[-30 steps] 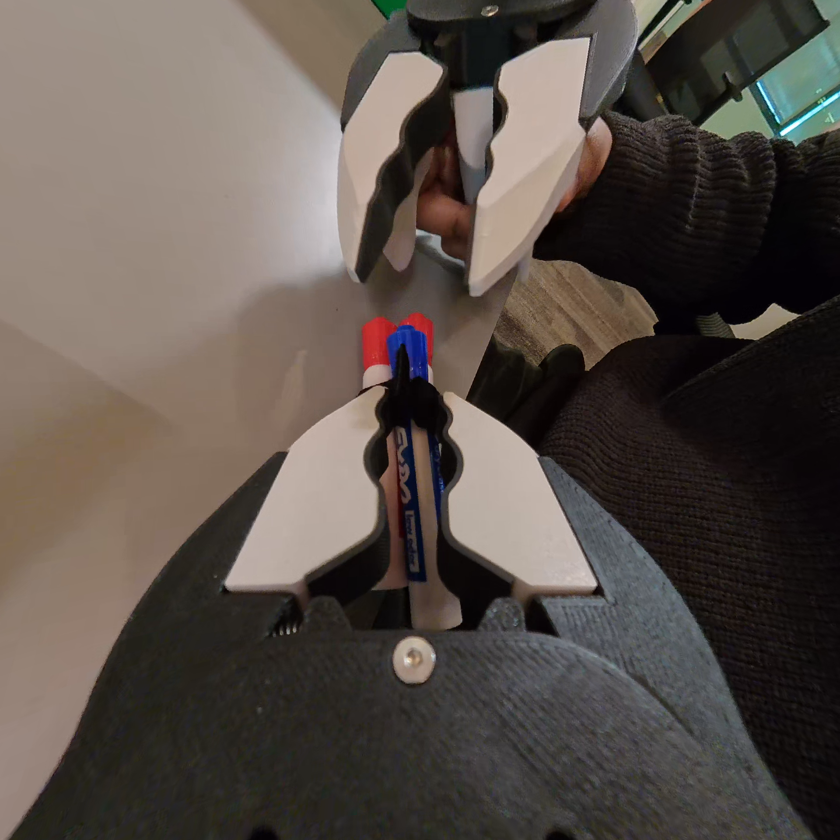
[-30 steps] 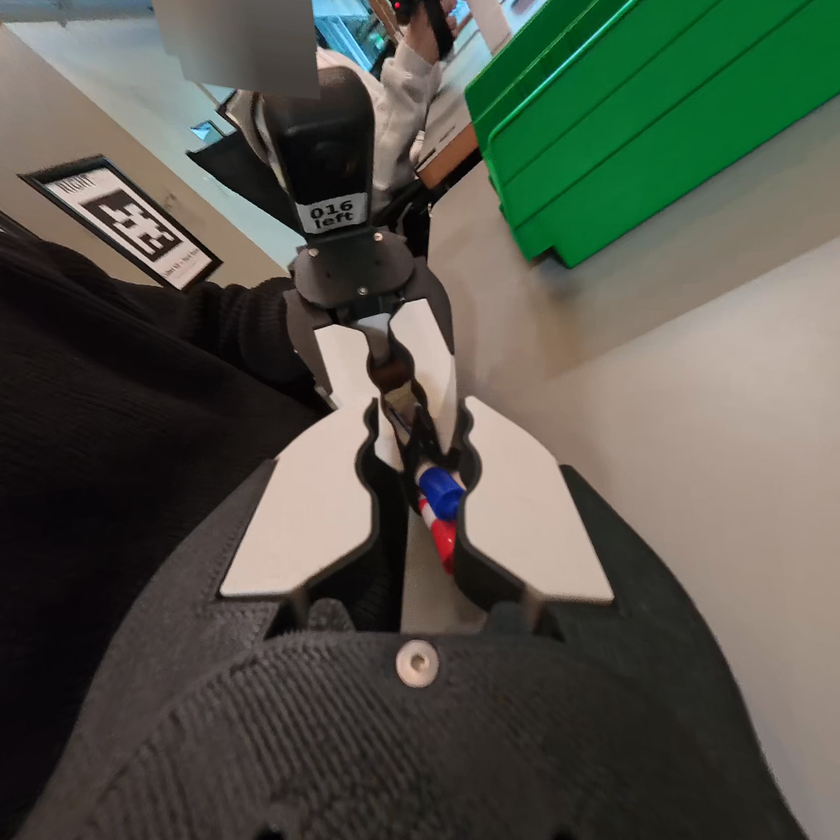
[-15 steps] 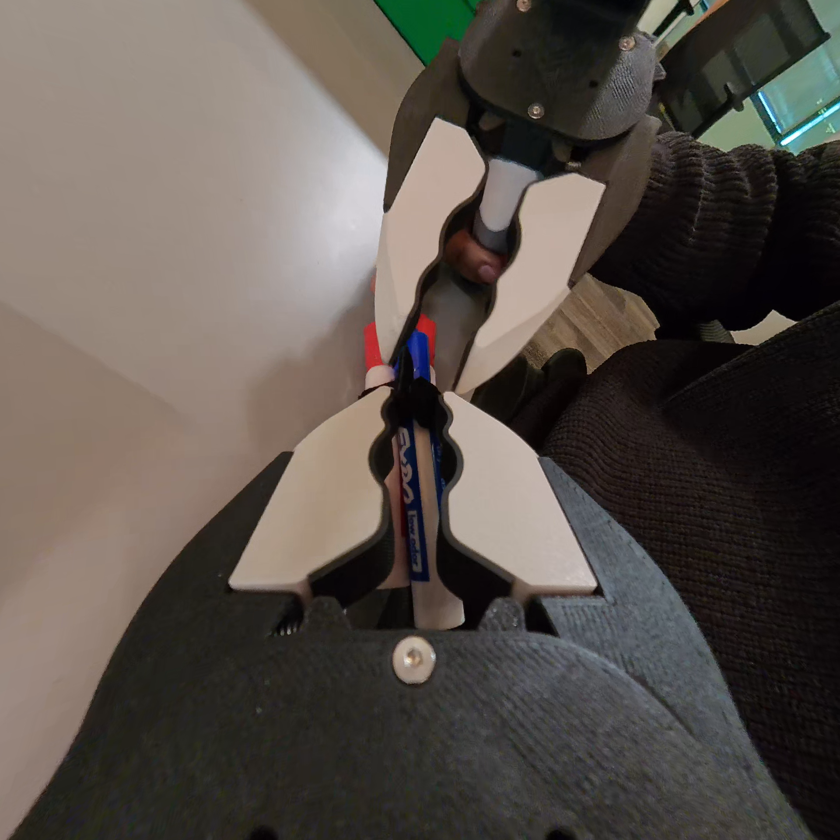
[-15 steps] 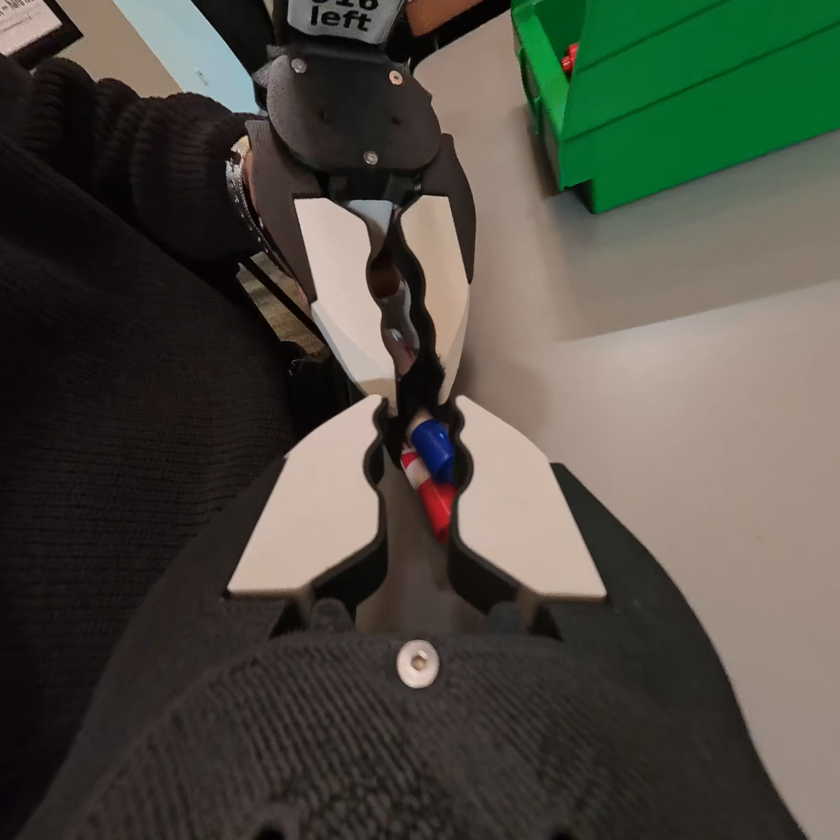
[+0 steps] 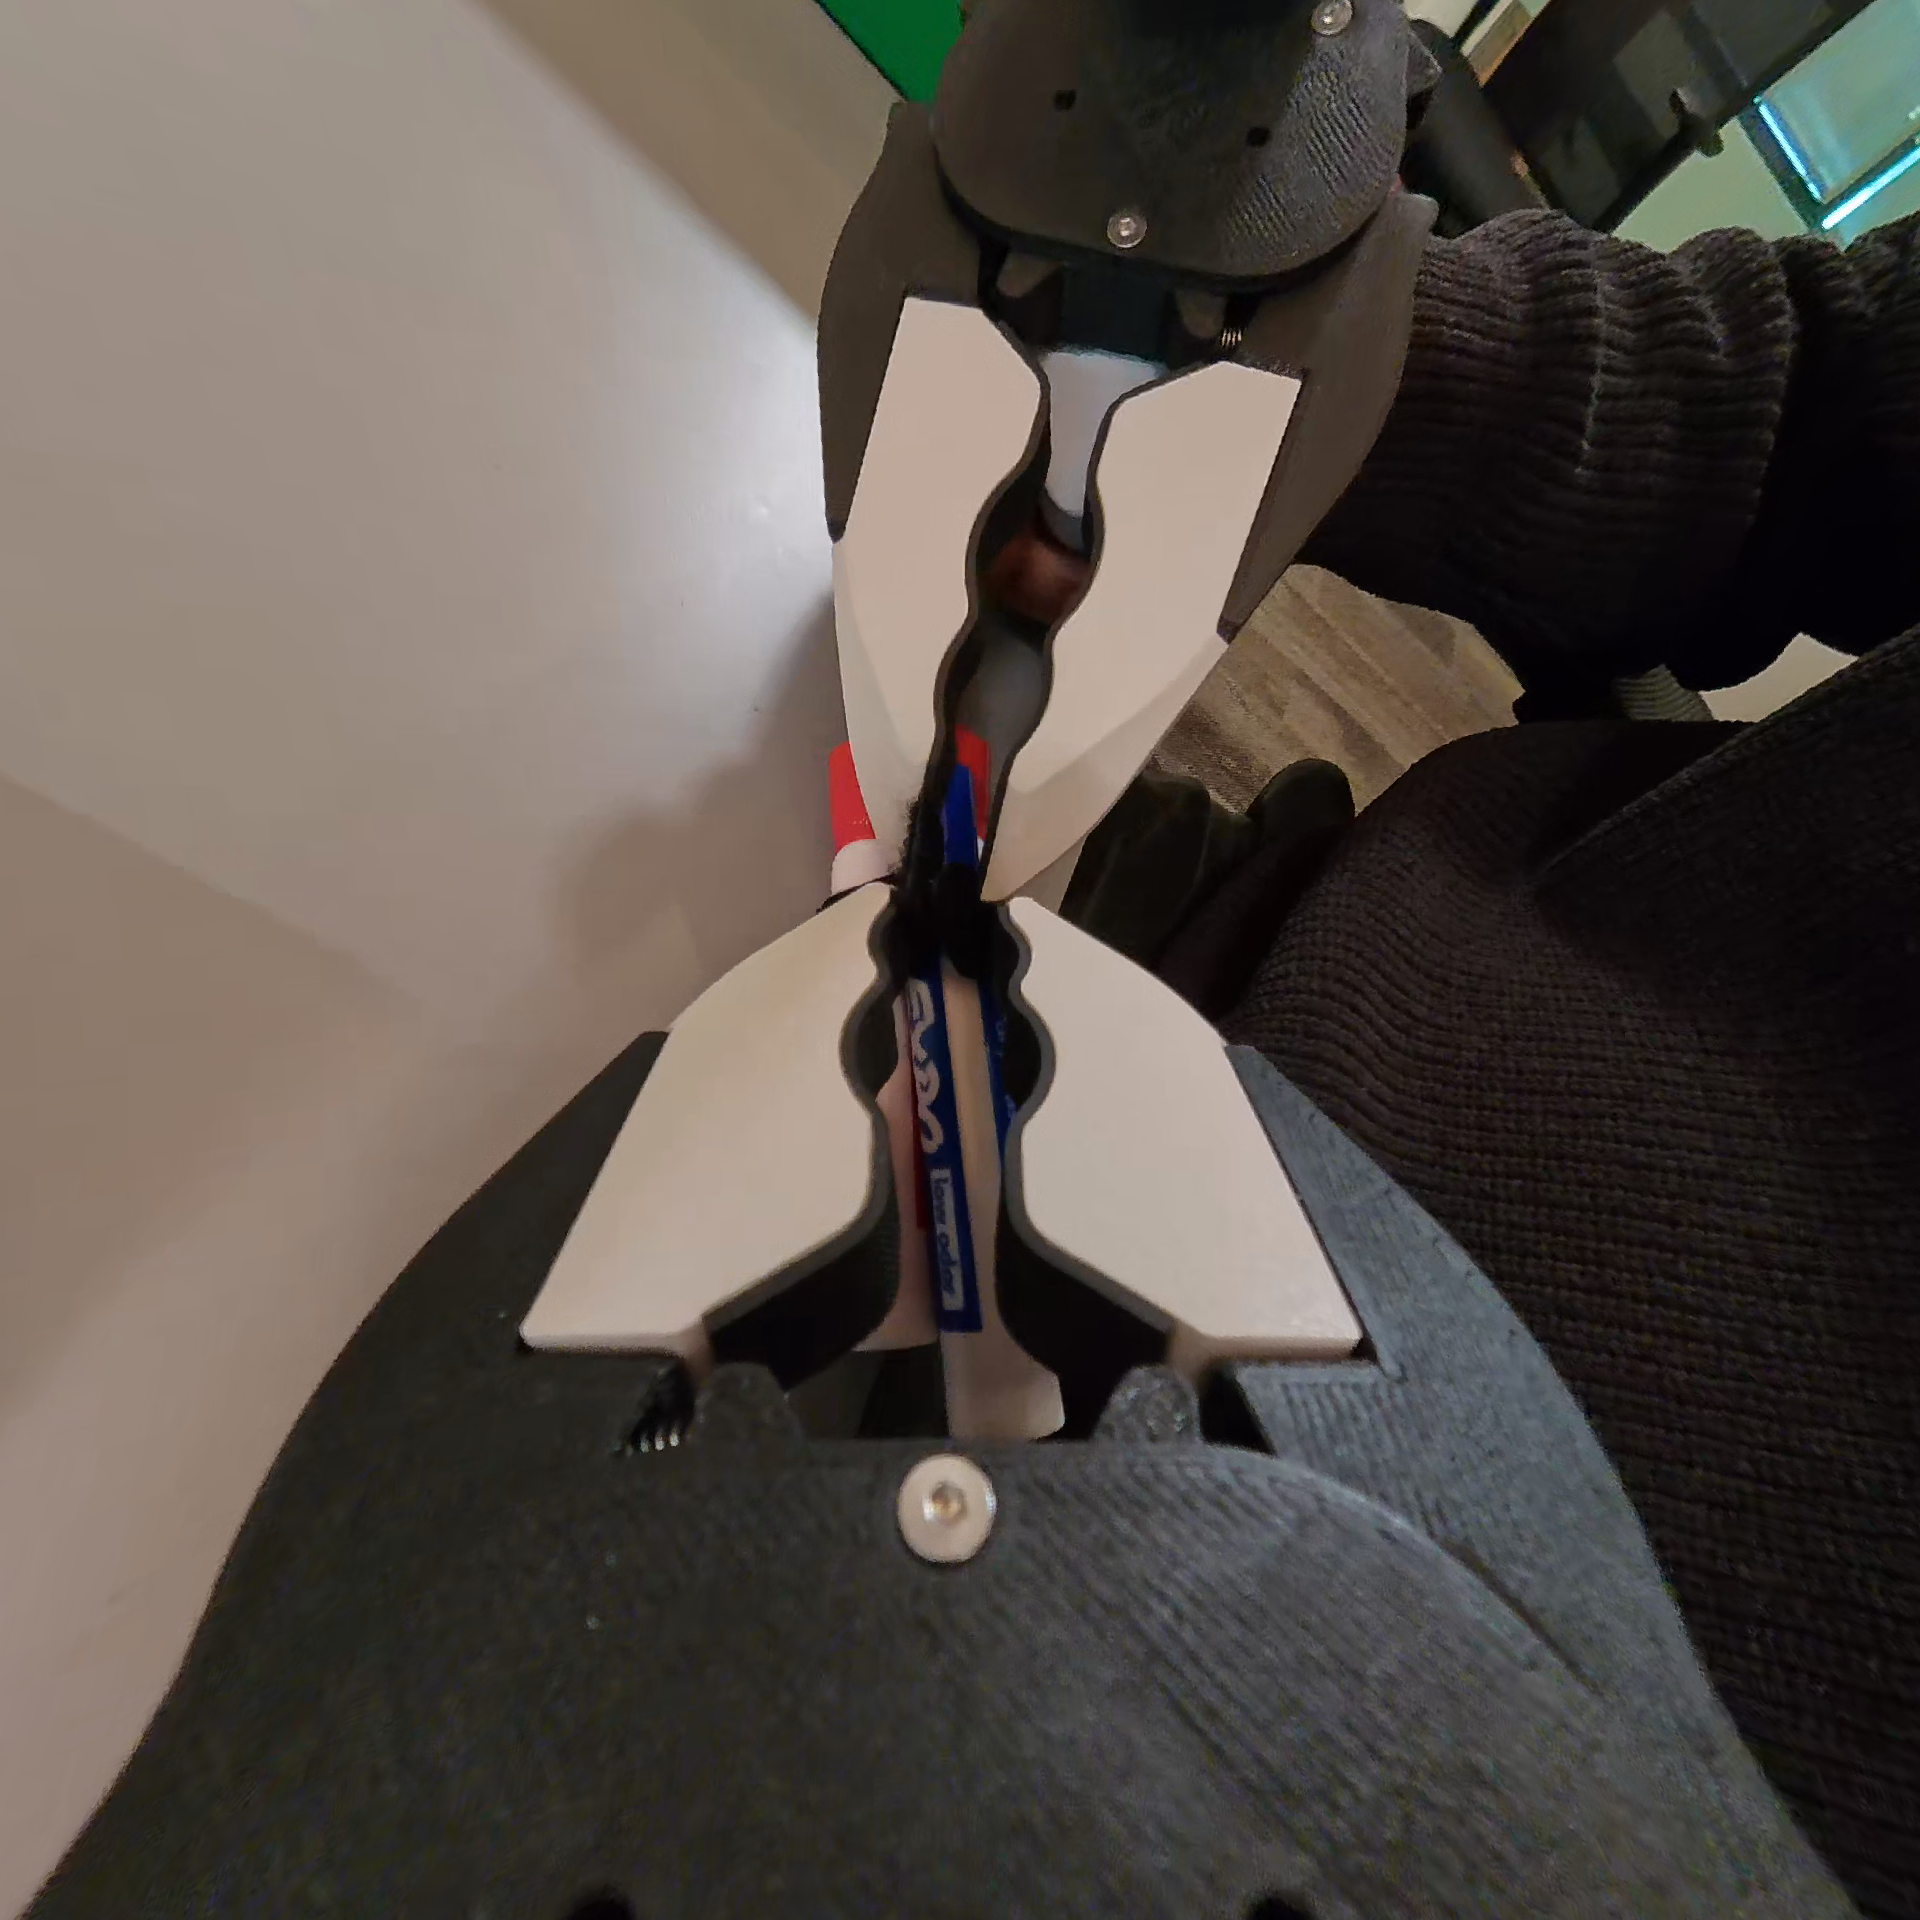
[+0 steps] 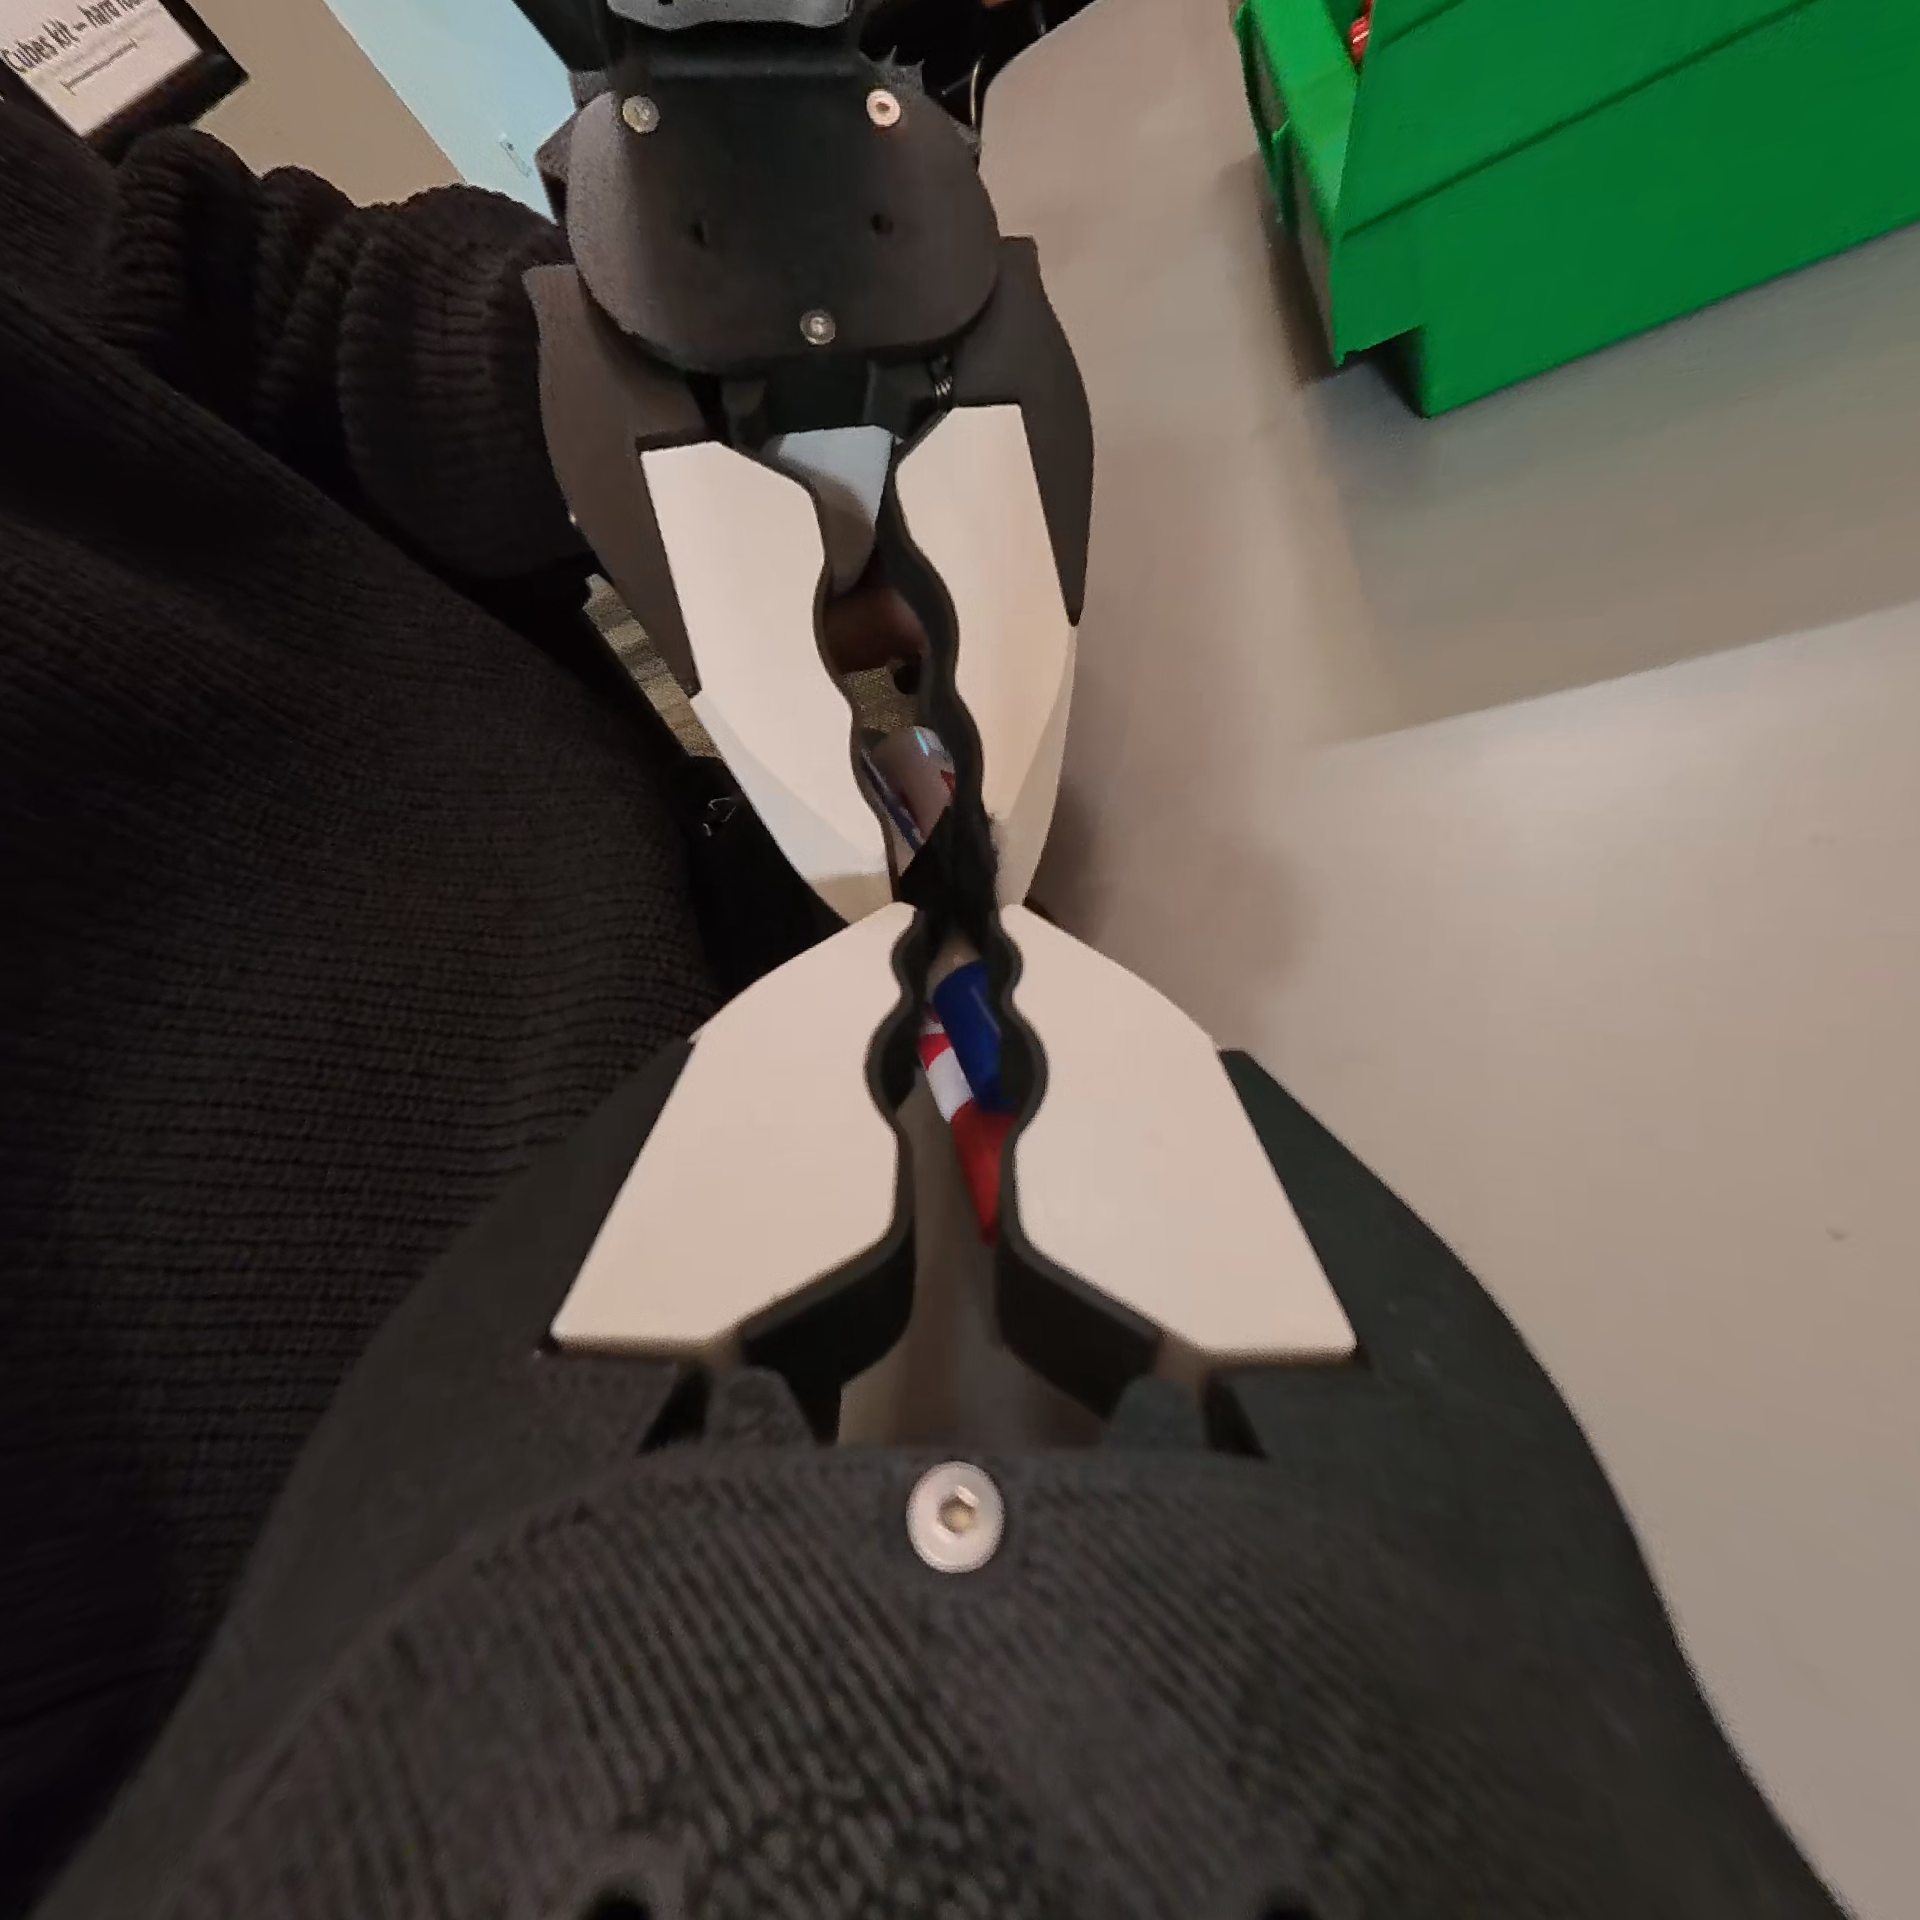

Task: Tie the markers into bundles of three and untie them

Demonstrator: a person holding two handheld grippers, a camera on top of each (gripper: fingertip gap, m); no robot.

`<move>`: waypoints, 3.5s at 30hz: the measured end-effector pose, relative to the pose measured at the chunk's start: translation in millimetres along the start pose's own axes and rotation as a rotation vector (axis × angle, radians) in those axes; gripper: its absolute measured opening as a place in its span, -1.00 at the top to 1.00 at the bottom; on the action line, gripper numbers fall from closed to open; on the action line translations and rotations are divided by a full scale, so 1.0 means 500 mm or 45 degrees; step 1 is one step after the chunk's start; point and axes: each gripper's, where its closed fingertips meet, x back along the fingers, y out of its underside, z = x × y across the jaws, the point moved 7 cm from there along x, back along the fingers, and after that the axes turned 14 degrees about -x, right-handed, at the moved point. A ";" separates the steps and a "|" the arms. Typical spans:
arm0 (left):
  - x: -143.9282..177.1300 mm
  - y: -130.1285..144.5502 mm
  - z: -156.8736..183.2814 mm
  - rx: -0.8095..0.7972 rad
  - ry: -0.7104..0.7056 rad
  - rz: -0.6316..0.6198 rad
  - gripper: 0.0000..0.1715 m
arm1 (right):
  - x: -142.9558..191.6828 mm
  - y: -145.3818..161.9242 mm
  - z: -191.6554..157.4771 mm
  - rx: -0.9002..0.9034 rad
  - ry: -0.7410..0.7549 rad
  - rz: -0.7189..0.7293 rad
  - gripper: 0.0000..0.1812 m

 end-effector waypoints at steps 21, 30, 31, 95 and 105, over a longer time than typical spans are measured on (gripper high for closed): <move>0.075 0.017 -0.018 -0.025 -0.060 -0.018 0.64 | 0.027 -0.005 0.009 0.048 0.080 0.029 0.97; 0.080 0.029 -0.028 0.029 -0.053 -0.072 0.85 | 0.061 -0.006 0.029 0.029 0.130 0.069 0.97; 0.082 0.029 -0.028 0.026 -0.051 -0.071 0.85 | 0.060 -0.006 0.029 0.032 0.136 0.062 0.97; 0.065 0.037 -0.058 0.160 -0.162 -0.059 0.97 | 0.052 -0.004 0.034 -0.022 0.096 0.090 0.97; 0.079 0.035 -0.059 0.100 -0.174 -0.059 0.93 | 0.058 -0.011 0.034 -0.028 0.095 0.140 0.97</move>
